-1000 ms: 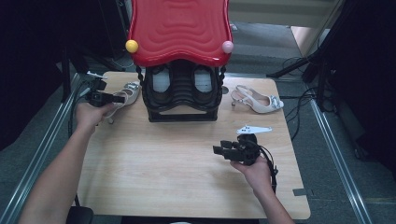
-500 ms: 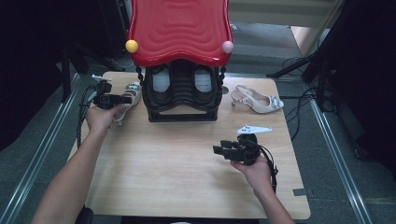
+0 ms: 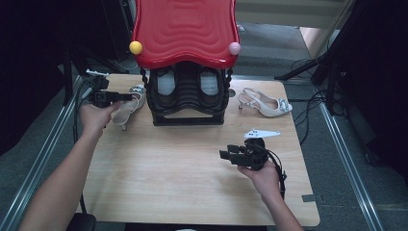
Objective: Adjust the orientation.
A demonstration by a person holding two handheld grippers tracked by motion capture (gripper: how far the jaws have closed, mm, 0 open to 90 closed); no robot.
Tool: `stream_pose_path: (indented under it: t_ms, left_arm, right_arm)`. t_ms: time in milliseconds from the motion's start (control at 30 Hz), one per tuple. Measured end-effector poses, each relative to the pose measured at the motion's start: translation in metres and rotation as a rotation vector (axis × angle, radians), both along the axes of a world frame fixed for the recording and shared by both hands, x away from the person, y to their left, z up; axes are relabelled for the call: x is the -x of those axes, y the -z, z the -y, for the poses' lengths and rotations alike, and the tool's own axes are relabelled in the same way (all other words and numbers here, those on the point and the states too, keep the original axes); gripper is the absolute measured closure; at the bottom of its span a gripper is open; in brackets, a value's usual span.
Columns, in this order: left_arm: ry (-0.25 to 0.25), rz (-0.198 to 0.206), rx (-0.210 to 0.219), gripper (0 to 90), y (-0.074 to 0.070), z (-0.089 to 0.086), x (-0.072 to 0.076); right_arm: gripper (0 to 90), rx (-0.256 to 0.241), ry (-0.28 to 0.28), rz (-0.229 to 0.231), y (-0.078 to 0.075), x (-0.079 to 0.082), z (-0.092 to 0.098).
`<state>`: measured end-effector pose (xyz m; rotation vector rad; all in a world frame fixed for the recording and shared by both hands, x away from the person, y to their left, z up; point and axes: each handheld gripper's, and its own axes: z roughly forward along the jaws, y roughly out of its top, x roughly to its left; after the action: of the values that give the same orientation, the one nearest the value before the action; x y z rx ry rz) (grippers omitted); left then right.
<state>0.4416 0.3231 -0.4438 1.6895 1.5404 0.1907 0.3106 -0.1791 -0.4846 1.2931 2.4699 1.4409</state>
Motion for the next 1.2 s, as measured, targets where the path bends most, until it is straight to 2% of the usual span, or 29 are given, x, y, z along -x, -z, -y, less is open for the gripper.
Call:
stream_pose_path:
  t_ms: [133, 300, 433, 500, 567, 900, 967, 1033, 1100, 1200]
  left_arm:
    - [0.007, 0.001, -0.034, 62.7, -0.011, -0.006, 0.002]
    - [-0.015, -0.001, -0.034, 59.9, -0.013, -0.02, 0.002]
    - [-0.028, -0.003, -0.062, 55.9, -0.008, -0.028, 0.001]
    - [-0.034, -0.009, -0.092, 56.0, -0.005, -0.03, 0.0]
    - [-0.037, -0.017, -0.1, 55.8, -0.001, -0.032, -0.001]
    - [-0.075, -0.042, -0.104, 54.3, 0.019, -0.037, -0.008]
    - [-0.073, -0.062, -0.11, 53.9, 0.024, -0.037, -0.01]
    - [-0.079, -0.06, -0.116, 53.7, 0.027, -0.036, -0.011]
    - [-0.1, -0.066, -0.099, 53.8, 0.03, -0.035, -0.012]
    - [-0.104, -0.064, -0.112, 54.2, 0.033, -0.034, -0.013]
  right_arm:
    - [52.3, 0.001, 0.001, 0.0, 0.0, 0.0, 0.0]
    - [52.2, 0.004, 0.001, 0.004, 0.0, 0.0, 0.0]
    - [52.1, 0.005, 0.004, 0.012, -0.001, 0.0, 0.001]
    - [51.9, 0.006, 0.005, 0.011, -0.001, 0.0, 0.001]
    - [51.8, 0.008, 0.006, 0.011, 0.0, 0.0, 0.001]
    - [51.4, 0.007, 0.006, 0.011, 0.0, 0.0, 0.001]
    - [51.4, 0.007, 0.007, 0.01, 0.0, 0.0, 0.001]
    - [51.4, 0.008, 0.009, 0.009, 0.0, 0.0, 0.001]
    - [51.4, 0.008, 0.009, 0.009, 0.0, -0.001, 0.002]
    - [51.3, 0.009, 0.008, 0.009, 0.0, -0.001, 0.001]
